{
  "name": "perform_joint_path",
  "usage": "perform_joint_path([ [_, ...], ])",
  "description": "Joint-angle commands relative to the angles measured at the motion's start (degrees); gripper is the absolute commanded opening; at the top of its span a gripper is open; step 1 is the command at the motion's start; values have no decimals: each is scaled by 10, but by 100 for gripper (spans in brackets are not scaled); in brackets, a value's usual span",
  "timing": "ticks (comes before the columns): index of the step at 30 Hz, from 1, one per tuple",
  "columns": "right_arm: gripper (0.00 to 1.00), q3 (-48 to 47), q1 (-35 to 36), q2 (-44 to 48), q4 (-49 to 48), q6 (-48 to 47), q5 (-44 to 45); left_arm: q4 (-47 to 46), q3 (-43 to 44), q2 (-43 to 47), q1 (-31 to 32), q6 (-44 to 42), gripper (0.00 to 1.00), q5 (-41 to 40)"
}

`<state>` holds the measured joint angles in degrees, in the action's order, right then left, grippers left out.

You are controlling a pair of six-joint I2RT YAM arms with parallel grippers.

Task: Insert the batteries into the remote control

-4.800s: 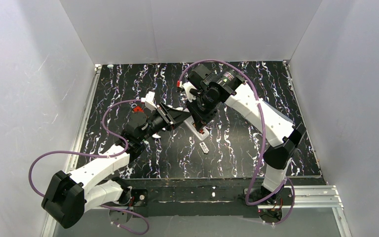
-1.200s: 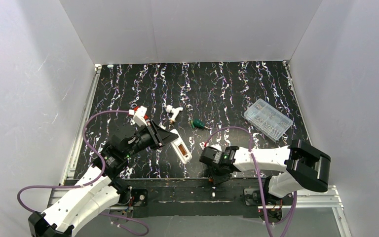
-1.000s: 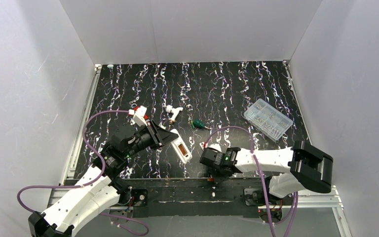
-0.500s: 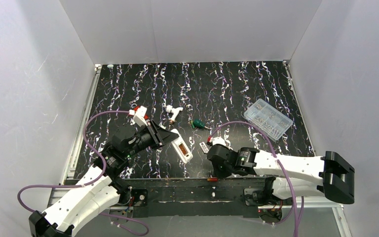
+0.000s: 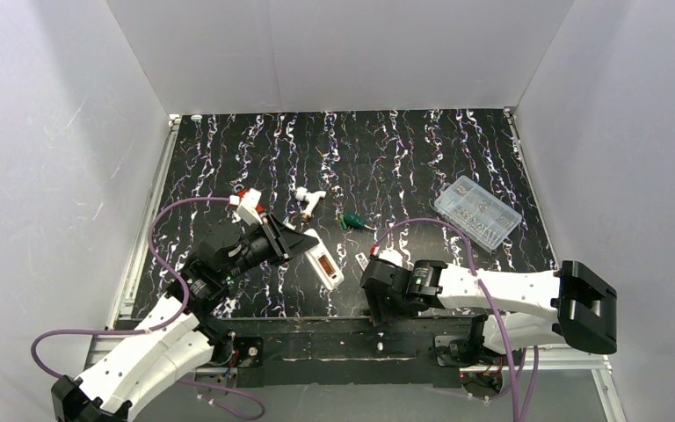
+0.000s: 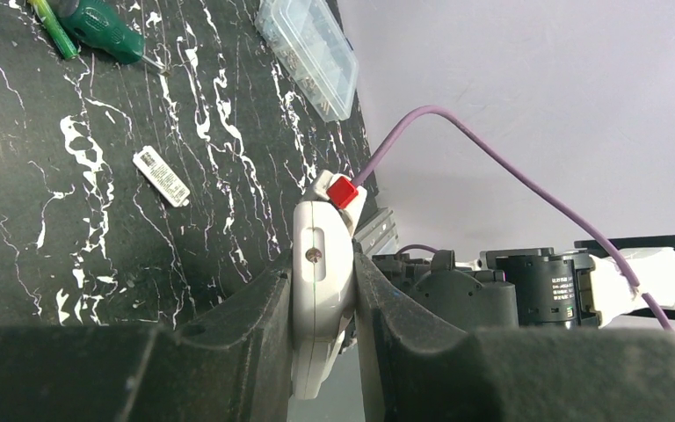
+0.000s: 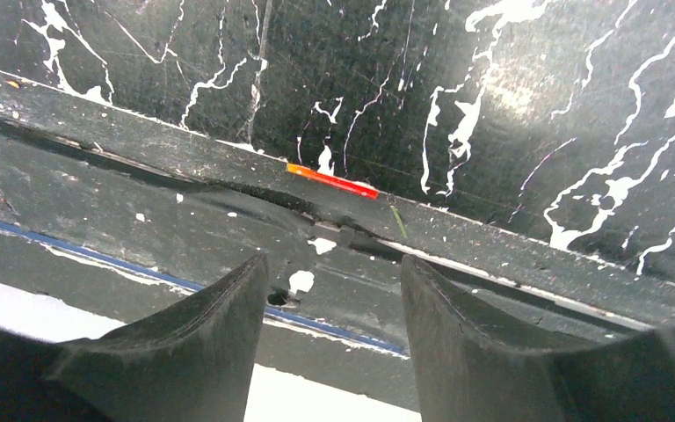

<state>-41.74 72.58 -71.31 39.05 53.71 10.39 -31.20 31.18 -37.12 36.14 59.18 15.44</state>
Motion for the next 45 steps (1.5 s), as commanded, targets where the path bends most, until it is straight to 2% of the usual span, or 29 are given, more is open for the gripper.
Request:
perform_joint_path([
  [1,65,-11,10,0,22,74,20,7,22,16,-1,-4,0,9],
  [6,66,-56,28,-18,65,112,74,90,56,29,0,-27,0,13],
  [12,69,-30,64,-53,53,155,130,122,74,47,-1,-25,0,10],
  [16,81,-30,84,-83,36,166,147,162,95,50,0,-39,0,13],
  [21,87,-40,86,-106,24,140,159,164,103,43,4,-36,0,13],
  [26,86,14,89,-85,-32,164,151,166,113,38,5,-33,0,13],
  [30,83,38,89,-66,-76,158,179,183,122,43,6,-41,0,12],
  [40,77,-35,89,-153,-28,165,196,246,140,75,5,-77,0,-6],
  [45,73,-41,89,-151,-5,185,180,260,137,84,6,-75,0,-10],
])
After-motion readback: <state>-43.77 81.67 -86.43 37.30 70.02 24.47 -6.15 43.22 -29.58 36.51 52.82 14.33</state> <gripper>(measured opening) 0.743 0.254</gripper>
